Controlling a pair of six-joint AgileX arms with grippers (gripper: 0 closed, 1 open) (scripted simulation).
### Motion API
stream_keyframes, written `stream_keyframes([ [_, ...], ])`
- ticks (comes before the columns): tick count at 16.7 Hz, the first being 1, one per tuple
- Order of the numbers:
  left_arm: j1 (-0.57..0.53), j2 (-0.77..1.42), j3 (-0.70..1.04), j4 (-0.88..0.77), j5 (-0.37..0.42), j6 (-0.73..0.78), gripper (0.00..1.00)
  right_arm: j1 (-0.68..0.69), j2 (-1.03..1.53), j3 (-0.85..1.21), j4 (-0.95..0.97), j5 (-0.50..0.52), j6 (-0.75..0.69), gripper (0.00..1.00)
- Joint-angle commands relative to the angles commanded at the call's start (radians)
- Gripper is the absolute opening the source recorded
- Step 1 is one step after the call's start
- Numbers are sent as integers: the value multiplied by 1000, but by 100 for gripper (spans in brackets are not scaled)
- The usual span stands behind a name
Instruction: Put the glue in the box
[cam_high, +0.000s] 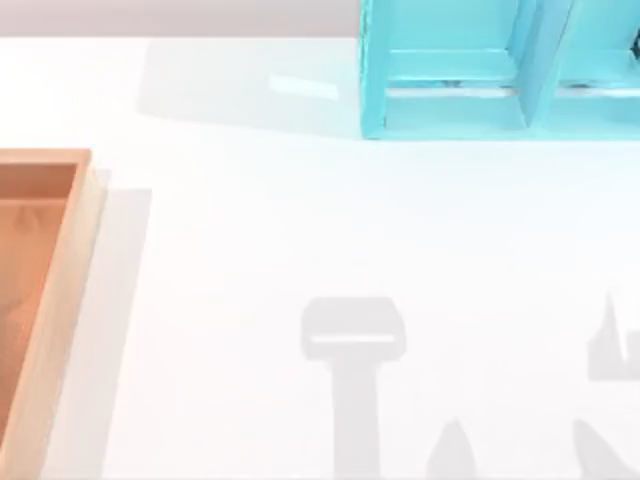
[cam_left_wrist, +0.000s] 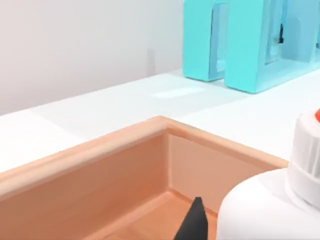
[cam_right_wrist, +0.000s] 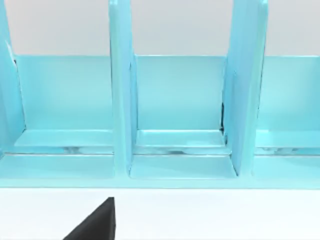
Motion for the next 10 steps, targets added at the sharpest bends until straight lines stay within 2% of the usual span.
stream_keyframes([
  [10, 0, 0, 0, 0, 0, 0, 98, 0, 0, 0, 0, 0, 0, 100],
])
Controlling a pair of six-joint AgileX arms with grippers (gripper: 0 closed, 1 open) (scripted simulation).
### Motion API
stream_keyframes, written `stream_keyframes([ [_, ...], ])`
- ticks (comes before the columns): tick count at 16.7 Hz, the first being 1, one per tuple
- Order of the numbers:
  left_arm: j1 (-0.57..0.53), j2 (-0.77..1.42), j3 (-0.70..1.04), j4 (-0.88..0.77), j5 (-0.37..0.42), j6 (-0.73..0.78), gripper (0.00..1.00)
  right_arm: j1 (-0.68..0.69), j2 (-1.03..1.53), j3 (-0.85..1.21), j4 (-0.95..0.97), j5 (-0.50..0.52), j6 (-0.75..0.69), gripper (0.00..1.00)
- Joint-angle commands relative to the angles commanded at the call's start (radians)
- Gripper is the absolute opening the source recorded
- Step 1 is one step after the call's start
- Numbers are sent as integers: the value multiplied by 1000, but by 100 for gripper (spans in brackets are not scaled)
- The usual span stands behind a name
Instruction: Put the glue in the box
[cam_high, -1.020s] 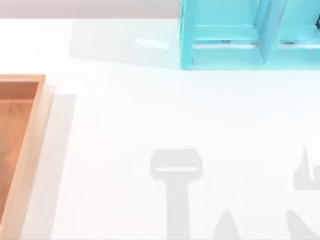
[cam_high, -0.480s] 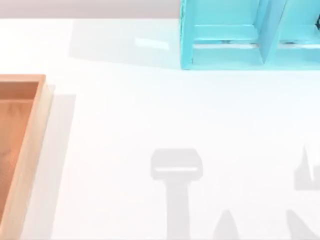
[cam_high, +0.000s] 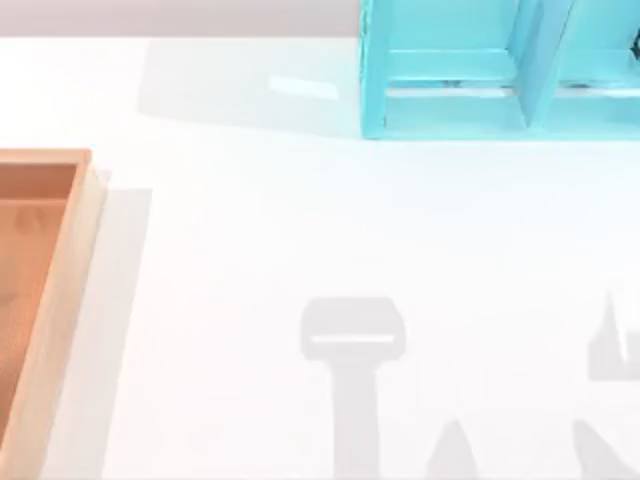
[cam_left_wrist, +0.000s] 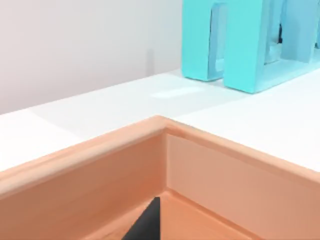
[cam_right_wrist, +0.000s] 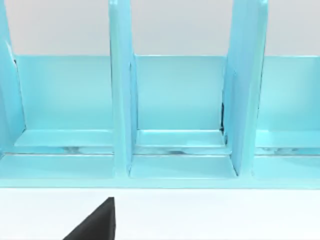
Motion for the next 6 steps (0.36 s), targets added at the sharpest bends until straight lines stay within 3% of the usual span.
stream_keyframes([
  [6, 0, 0, 0, 0, 0, 0, 100, 0, 0, 0, 0, 0, 0, 100],
])
